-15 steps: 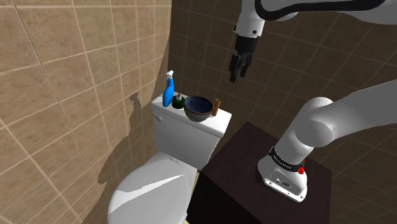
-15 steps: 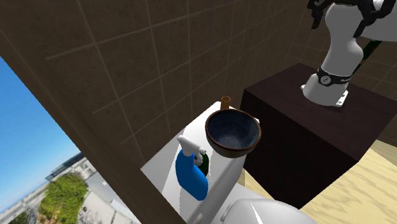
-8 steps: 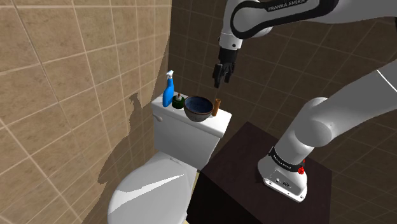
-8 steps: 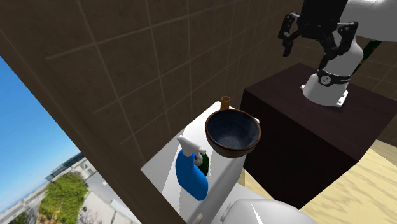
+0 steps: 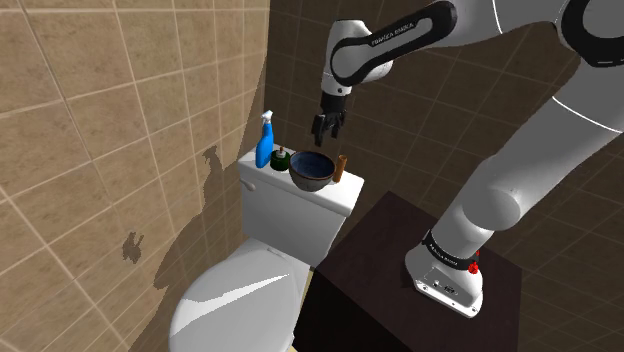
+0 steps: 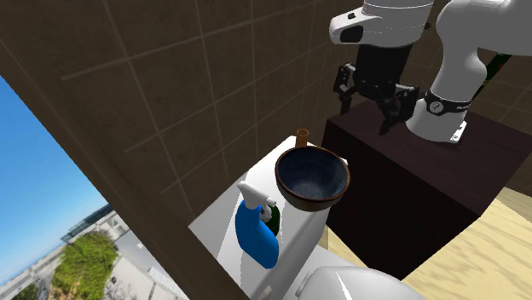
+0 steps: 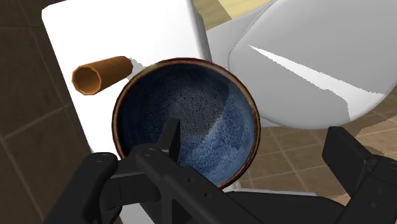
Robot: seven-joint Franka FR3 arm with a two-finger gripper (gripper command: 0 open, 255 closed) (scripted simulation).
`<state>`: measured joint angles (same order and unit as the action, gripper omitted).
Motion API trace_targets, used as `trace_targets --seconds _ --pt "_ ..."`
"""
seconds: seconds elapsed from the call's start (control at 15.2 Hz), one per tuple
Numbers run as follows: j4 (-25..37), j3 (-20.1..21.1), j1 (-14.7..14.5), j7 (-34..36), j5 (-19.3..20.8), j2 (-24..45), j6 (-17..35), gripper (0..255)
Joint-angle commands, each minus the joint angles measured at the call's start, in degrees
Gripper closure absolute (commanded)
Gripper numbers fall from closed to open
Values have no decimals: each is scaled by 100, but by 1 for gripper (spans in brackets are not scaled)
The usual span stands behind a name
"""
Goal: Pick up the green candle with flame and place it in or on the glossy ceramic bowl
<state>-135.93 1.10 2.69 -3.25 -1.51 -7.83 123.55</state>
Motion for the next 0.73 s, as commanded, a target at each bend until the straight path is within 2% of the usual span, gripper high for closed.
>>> trace_targets --seconds 0.0,0.66 --pt "195 -22 23 -36 25 436 292 0" --pt "1668 -97 99 -150 115 2624 1232 0"
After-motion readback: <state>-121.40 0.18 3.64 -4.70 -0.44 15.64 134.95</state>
